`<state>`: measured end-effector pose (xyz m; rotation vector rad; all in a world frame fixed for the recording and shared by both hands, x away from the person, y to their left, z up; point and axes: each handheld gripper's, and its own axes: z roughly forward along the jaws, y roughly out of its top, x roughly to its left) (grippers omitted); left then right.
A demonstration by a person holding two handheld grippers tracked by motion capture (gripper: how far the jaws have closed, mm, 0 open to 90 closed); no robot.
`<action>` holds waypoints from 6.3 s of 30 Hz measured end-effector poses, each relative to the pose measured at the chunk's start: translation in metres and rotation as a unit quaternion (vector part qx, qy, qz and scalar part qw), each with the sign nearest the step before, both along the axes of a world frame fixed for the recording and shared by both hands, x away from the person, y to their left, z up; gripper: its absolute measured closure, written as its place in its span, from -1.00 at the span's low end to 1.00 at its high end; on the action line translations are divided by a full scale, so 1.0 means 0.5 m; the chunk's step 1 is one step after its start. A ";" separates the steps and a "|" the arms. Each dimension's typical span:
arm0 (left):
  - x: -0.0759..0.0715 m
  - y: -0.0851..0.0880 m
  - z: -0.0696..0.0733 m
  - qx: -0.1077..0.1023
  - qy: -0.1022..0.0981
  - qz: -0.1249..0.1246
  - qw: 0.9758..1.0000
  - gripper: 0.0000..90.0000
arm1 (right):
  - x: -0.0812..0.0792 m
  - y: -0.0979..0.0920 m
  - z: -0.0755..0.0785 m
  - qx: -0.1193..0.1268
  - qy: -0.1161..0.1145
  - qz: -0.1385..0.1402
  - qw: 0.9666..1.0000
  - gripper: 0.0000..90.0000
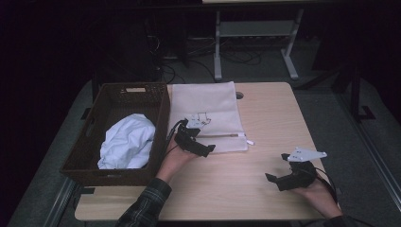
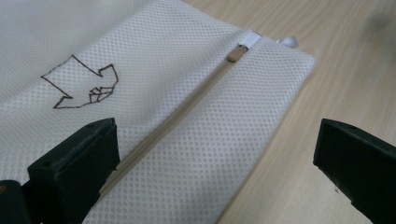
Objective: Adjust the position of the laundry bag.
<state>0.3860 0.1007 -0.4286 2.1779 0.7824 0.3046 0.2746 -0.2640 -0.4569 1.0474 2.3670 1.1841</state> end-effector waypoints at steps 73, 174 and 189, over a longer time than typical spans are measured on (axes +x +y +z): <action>0.269 -0.035 -0.006 0.017 0.018 0.106 0.994 -0.41 | 0.000 -0.002 0.001 0.005 0.000 0.004 1.000 -1.00; 0.146 -0.035 -0.068 0.040 0.066 0.082 0.994 0.96 | 0.000 0.001 -0.005 0.003 0.006 0.013 1.000 -1.00; 0.116 -0.065 -0.069 0.036 0.070 0.057 0.995 0.97 | -0.002 0.002 -0.004 0.007 0.004 0.018 1.000 -1.00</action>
